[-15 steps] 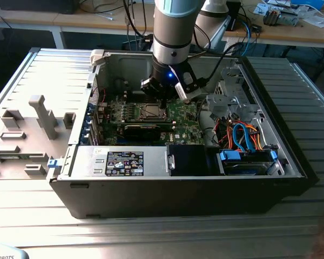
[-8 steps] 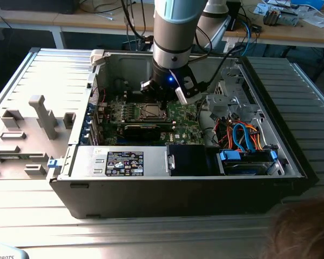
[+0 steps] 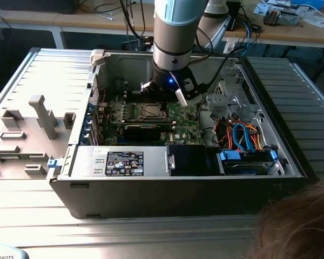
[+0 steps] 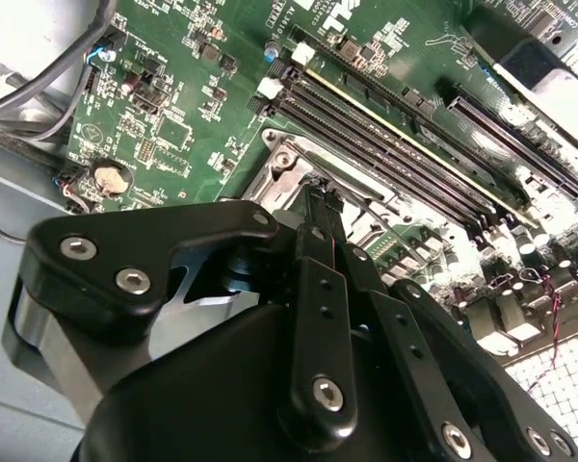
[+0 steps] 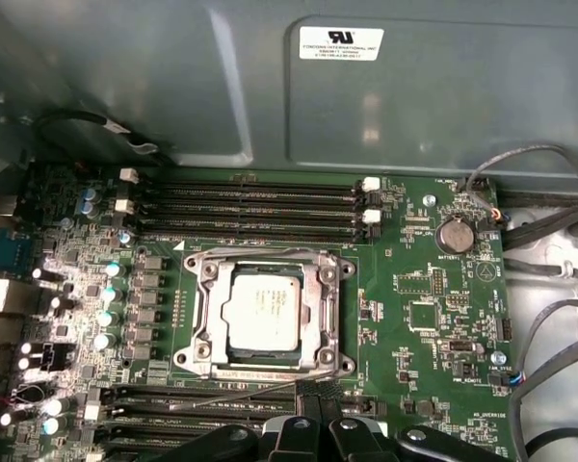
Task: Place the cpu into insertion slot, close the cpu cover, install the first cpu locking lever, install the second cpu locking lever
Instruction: 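Install the second cpu locking lever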
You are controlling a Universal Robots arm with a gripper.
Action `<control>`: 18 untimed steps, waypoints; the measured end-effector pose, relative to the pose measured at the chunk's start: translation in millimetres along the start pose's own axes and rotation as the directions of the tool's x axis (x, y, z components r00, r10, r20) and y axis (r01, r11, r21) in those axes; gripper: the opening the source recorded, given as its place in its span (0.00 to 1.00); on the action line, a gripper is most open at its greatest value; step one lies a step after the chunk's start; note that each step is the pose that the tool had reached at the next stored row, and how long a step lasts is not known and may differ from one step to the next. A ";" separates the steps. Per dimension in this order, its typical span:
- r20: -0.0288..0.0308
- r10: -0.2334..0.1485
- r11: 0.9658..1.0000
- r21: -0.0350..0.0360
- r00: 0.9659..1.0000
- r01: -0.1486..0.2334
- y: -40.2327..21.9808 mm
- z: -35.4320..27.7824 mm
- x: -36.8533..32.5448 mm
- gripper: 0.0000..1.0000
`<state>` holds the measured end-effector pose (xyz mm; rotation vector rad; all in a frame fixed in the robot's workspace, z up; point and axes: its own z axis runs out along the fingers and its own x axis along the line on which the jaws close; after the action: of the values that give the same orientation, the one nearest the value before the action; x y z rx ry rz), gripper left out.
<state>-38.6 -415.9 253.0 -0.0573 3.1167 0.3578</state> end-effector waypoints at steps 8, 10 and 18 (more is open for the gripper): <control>0.003 0.000 0.997 -0.080 1.000 0.000 -15.3 -3.3 0.9 0.11; 0.003 0.000 0.997 -0.081 1.000 0.000 -16.3 -1.6 2.7 0.11; 0.003 0.000 0.997 -0.081 1.000 0.000 -18.9 12.2 20.5 0.11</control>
<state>-58.3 -432.2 236.7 -0.0568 3.0982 0.4836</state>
